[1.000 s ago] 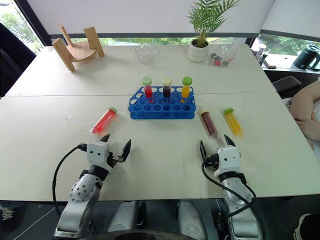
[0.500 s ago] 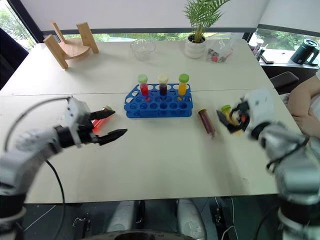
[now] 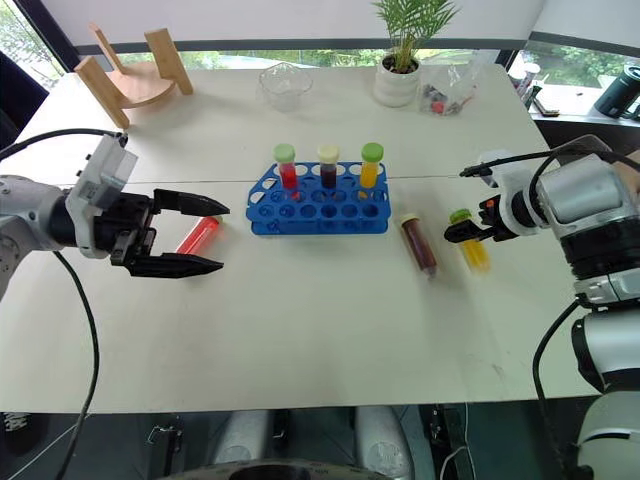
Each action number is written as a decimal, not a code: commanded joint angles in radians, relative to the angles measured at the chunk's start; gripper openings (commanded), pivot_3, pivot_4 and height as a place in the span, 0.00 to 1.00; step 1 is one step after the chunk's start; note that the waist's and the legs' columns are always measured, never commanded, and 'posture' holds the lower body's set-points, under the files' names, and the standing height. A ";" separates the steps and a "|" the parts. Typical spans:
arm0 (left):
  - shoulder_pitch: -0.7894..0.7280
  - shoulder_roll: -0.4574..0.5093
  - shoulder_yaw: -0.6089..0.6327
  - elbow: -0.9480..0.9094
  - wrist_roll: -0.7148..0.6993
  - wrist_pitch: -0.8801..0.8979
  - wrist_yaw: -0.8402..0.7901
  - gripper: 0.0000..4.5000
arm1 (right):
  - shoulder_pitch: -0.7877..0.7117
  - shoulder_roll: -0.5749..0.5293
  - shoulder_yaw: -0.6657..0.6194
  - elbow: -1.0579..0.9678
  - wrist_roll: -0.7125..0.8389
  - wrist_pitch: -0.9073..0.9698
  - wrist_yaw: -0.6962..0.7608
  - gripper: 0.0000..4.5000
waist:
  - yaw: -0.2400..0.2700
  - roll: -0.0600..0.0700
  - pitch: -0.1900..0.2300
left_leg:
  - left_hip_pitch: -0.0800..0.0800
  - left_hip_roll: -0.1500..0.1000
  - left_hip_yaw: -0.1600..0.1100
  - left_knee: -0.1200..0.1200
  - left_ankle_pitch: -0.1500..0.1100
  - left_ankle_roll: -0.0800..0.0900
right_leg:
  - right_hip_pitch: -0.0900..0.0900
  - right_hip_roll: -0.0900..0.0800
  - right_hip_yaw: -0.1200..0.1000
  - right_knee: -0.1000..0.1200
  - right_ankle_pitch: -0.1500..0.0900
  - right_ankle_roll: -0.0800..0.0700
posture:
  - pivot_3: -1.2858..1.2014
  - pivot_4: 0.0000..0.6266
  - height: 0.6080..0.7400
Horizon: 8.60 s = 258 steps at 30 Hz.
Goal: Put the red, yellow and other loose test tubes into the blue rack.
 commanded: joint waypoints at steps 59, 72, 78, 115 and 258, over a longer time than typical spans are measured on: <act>0.075 -0.014 0.170 -0.144 -0.103 0.074 0.281 1.00 | 0.430 0.787 -0.499 -0.138 -0.003 -1.356 -0.282 0.18 | -0.029 -0.002 0.002 | 0.015 0.000 -0.004 0.004 0.010 -0.016 | 0.005 0.003 0.002 0.028 0.001 0.001 | 0.52 0.24 1.00; 0.060 -0.017 0.163 -0.147 -0.106 0.085 0.297 1.00 | 0.430 0.792 -0.473 -0.053 -0.029 -1.412 -0.292 0.18 | -0.038 -0.002 0.002 | 0.015 0.000 -0.004 0.004 0.010 -0.017 | 0.005 0.003 0.003 0.028 0.001 0.000 | 0.52 0.24 1.00; 0.052 -0.025 0.154 -0.145 -0.106 0.086 0.302 1.00 | 0.441 0.778 -0.467 -0.033 -0.034 -1.426 -0.285 0.50 | -0.045 -0.002 0.002 | 0.016 0.000 -0.004 0.004 0.010 -0.017 | 0.005 0.003 0.003 0.029 0.001 0.000 | 0.52 0.24 1.00; 0.152 -0.084 0.141 -0.181 -0.045 -0.016 0.301 1.00 | -0.091 0.313 0.130 0.097 -0.100 -0.097 0.019 0.87 | -0.037 -0.008 0.000 | 0.017 0.001 -0.003 0.005 0.010 -0.015 | 0.006 0.004 0.004 0.029 0.000 -0.002 | 0.52 0.24 1.00; -0.475 -0.298 0.016 0.558 0.328 0.335 0.483 0.18 | 0.504 0.169 -0.439 -0.900 0.372 -0.684 0.134 1.00 | -0.019 -0.014 0.003 | 0.024 0.000 -0.008 0.003 0.011 -0.017 | 0.016 0.003 -0.001 0.026 -0.001 -0.002 | 0.52 0.24 1.00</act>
